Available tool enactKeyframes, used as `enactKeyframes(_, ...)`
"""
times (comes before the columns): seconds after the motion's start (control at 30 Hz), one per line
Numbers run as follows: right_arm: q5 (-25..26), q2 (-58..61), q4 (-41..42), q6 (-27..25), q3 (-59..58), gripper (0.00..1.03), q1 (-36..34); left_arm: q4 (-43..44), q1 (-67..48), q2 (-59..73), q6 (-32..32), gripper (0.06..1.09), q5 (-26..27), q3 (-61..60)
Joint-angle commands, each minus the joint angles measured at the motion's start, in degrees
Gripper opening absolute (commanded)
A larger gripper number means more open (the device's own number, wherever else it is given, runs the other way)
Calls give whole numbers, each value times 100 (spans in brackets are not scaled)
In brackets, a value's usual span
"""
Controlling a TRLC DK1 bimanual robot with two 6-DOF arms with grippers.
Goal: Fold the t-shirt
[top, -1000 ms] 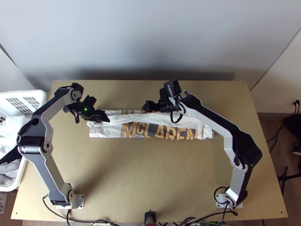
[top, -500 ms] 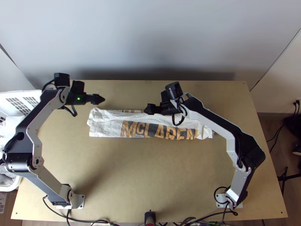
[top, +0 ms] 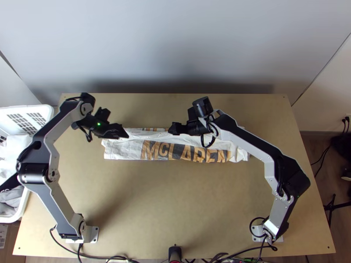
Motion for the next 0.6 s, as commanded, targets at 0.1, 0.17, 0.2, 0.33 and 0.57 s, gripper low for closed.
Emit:
enactKeyframes(0.1, 3, 4, -2, 37, -26, 97, -13, -769, -264, 836, 236, 104, -276, 393)
enactKeyframes(0.17, 3, 31, -2, 37, -26, 97, -4, -743, -282, 907, 271, 104, -417, 445)
enactKeyframes(0.2, 3, 39, -2, 37, -26, 97, 5, -672, -282, 924, 271, 104, -496, 454)
enactKeyframes(0.33, 3, 48, -2, 46, -43, 97, 48, 66, -167, 836, 78, 104, -777, 481)
enactKeyframes(0.57, 3, 57, 42, 55, -113, 97, 189, 1200, 123, 142, -511, 104, -602, 472)
